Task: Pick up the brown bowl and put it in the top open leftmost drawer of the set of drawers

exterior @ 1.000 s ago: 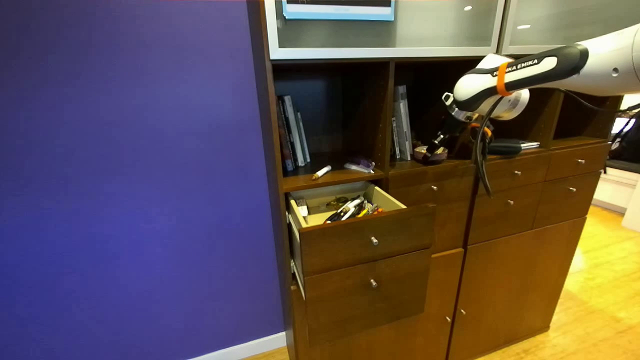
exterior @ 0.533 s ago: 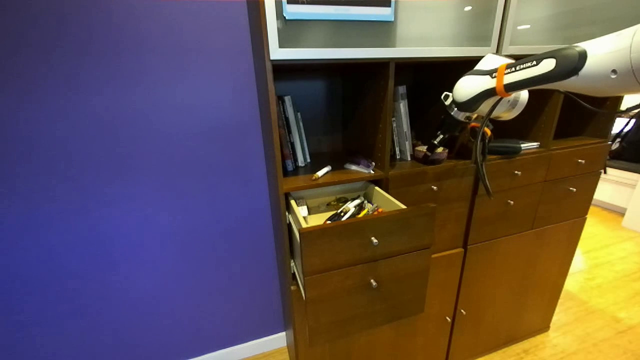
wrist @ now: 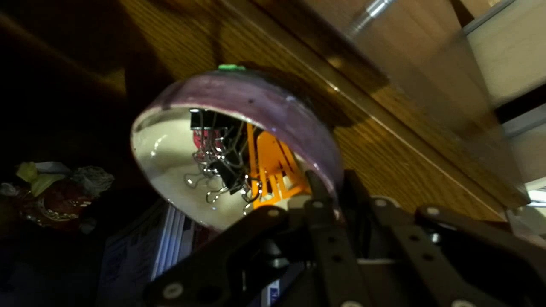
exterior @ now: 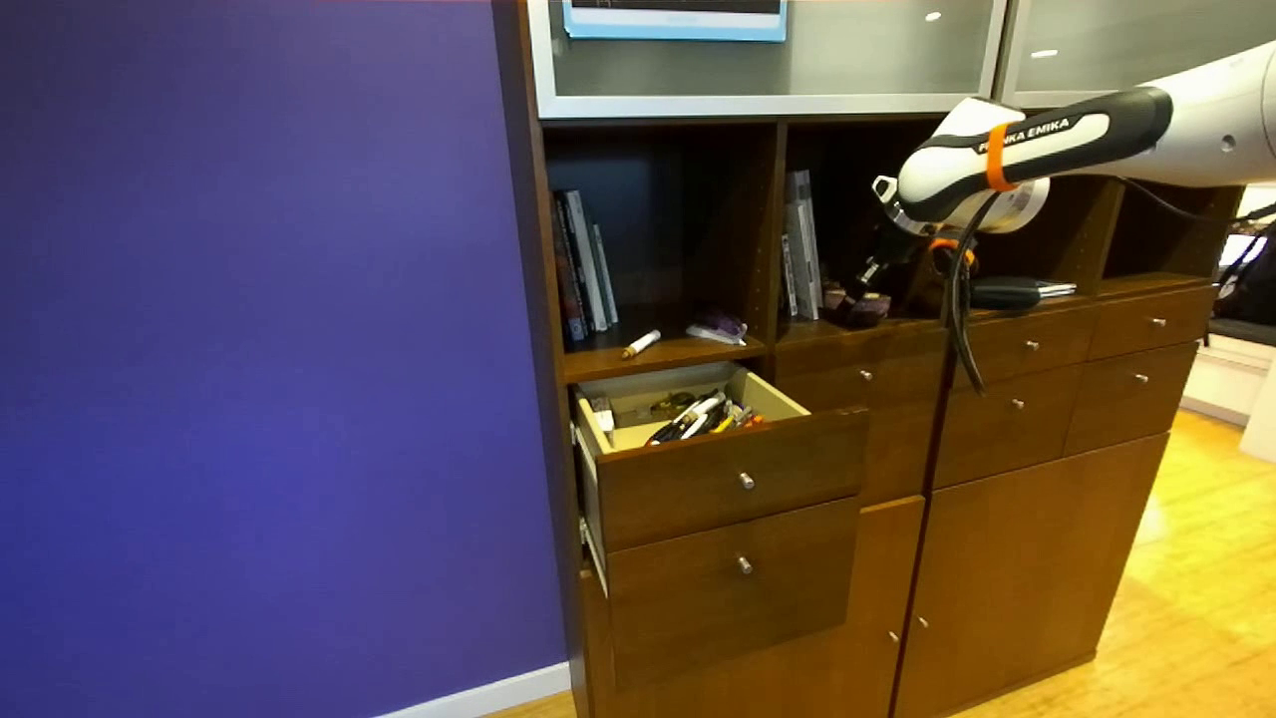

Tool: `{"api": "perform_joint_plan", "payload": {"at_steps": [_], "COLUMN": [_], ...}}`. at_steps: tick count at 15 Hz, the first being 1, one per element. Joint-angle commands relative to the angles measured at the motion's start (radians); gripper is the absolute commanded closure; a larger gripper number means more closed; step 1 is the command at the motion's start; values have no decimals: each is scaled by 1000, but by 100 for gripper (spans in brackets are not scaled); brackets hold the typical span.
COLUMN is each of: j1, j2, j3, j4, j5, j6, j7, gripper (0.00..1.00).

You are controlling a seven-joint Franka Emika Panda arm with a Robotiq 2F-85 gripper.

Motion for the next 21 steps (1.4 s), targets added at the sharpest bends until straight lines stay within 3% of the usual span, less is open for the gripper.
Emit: {"api": "perform_joint_plan", "payload": {"at_steps": [1,7,12,17,21], "j1": [28,74,112,236,347], "j2": [-87,-276,-512,-672,-694], "j3": [1,2,2,-19,-7], "j4": [-83,-270,-474,-588,-605], "j5": [-53,-129,-46,67,111], "j6": [-3,0,-30,-120,-172], "j7": [18,2,-88,-250,-364], "gripper": [96,96,96,96,96]}}
